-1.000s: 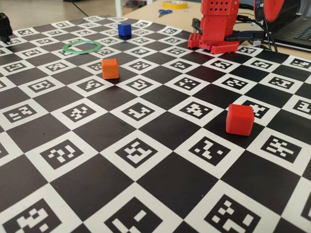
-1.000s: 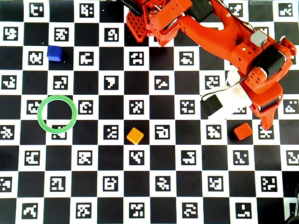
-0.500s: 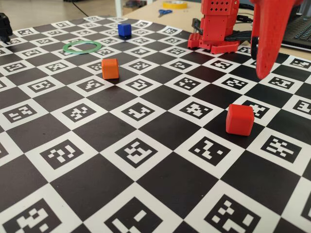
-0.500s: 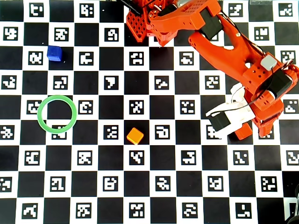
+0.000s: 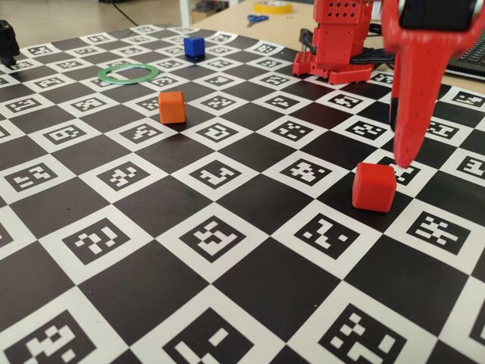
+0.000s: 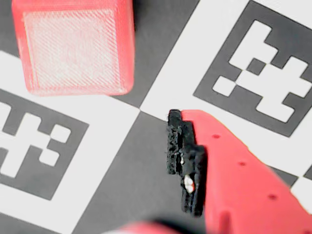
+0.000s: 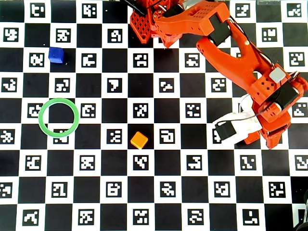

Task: Grab the red cube then put it in the green circle then put the blue cube on top and finally the orange cube on top

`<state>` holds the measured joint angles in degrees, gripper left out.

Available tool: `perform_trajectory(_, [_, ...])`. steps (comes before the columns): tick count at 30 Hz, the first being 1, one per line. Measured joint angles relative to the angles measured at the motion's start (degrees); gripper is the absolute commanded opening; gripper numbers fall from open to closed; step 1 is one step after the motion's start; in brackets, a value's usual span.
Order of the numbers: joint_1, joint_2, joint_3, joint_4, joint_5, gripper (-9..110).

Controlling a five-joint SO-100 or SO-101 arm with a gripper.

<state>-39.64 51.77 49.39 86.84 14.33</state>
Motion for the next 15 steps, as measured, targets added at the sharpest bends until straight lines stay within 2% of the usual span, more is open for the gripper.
perform_trajectory(15, [1.49, -4.57, 0.70, -5.10, -1.85, 40])
